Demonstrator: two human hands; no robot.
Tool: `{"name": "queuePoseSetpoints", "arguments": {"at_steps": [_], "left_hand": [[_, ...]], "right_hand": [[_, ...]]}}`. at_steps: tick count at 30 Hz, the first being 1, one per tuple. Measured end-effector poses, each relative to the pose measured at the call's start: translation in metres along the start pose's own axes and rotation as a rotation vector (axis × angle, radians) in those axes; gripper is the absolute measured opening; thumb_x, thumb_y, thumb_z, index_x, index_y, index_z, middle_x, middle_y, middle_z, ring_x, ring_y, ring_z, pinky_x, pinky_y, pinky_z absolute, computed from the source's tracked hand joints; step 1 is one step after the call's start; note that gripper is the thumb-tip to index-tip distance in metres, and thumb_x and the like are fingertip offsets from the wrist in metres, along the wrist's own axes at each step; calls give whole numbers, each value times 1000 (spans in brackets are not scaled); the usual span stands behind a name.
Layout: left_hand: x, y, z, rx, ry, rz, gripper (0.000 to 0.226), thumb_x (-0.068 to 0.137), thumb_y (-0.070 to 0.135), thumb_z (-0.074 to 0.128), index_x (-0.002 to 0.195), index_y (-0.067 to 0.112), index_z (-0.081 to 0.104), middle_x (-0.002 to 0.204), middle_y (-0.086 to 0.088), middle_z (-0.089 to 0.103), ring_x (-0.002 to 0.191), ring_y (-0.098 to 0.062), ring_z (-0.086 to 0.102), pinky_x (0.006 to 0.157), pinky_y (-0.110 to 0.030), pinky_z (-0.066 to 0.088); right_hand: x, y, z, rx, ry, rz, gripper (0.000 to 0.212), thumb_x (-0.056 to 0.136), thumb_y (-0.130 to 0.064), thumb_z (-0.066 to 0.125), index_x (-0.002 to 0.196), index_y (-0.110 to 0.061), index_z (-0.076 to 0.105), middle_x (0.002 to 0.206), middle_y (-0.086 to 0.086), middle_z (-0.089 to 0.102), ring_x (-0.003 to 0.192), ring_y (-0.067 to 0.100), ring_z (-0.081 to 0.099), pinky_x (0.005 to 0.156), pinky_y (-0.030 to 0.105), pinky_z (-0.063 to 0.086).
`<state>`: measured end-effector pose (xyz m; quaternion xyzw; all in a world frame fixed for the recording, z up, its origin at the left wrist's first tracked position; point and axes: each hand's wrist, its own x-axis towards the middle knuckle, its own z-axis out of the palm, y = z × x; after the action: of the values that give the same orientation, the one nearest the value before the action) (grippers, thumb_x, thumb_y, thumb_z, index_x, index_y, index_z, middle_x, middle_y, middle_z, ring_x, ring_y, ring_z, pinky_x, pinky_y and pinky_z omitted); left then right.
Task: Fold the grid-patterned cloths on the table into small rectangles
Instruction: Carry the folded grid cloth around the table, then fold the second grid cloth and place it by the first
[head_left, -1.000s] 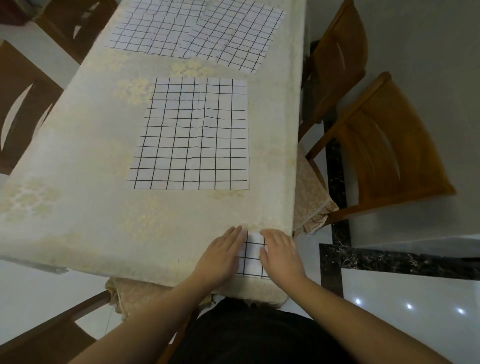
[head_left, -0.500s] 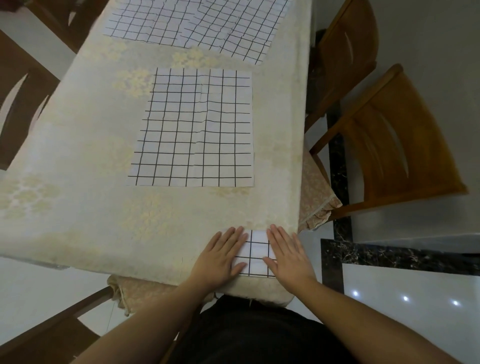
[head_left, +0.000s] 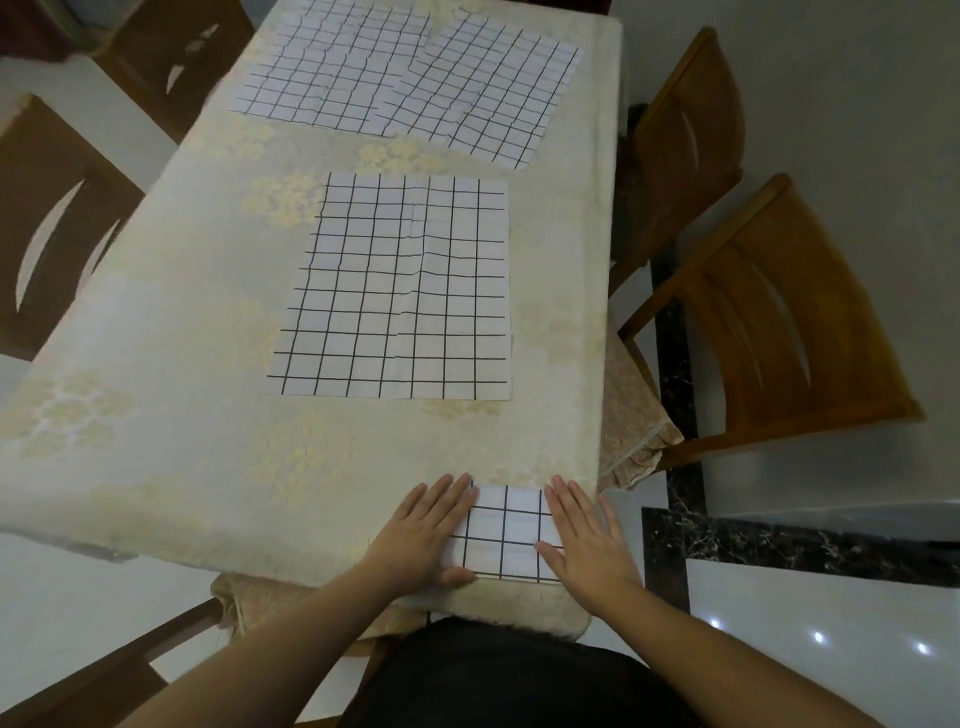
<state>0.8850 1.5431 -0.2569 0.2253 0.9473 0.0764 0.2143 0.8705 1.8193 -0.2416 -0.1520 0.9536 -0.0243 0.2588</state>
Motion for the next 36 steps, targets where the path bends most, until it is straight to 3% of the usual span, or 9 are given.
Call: {"name": "queuePoseSetpoints", "arguments": {"at_steps": [2,5,9,13,16,20,36], "left_hand": [[0,-3,-5,0,18,28,100,82,82,27,153,26,-16,162,4,-13,148,-23,-12,121,-41,-8],[3,-8,-15,-75,80,27,87,86,73,33,155,24,18,163,2,13,150,-19,13,119,-38,9],[10,-11,-28,-224,200,-48,55,90,42,47,142,24,46,145,2,49,131,-18,49,105,-34,40],[18,-15,-39,-238,304,-86,44,84,23,62,127,18,60,124,-1,63,107,-21,63,86,-35,52],[22,-13,-47,-215,332,-130,46,80,21,69,126,18,61,120,-1,64,103,-22,65,82,-36,54],[28,-3,-61,-156,267,-250,54,86,29,65,137,20,51,133,-2,58,118,-25,58,93,-40,51],[40,92,-87,-120,271,-500,53,94,41,52,143,21,44,143,0,49,128,-21,49,100,-38,44]], "right_hand": [[1,2,-4,44,19,-7,67,98,-61,9,151,-22,22,157,-6,24,144,15,22,116,40,4],[2,6,-13,147,138,-18,71,92,-66,0,152,-31,12,159,-9,19,146,11,15,117,33,1],[2,8,-34,275,262,45,64,95,-54,28,152,-26,22,153,-5,33,142,18,24,115,36,11],[2,8,-54,343,291,112,56,99,-36,45,150,-26,25,150,-3,36,140,18,26,116,36,14],[3,8,-68,396,288,116,51,99,-34,46,147,-26,31,149,-2,38,138,18,27,114,36,16],[7,15,-76,445,291,76,49,98,-35,48,145,-27,36,145,-3,42,135,18,32,114,39,21],[14,69,-118,332,211,-198,49,99,-38,41,146,-27,34,148,-6,39,136,16,30,113,35,20]]}}
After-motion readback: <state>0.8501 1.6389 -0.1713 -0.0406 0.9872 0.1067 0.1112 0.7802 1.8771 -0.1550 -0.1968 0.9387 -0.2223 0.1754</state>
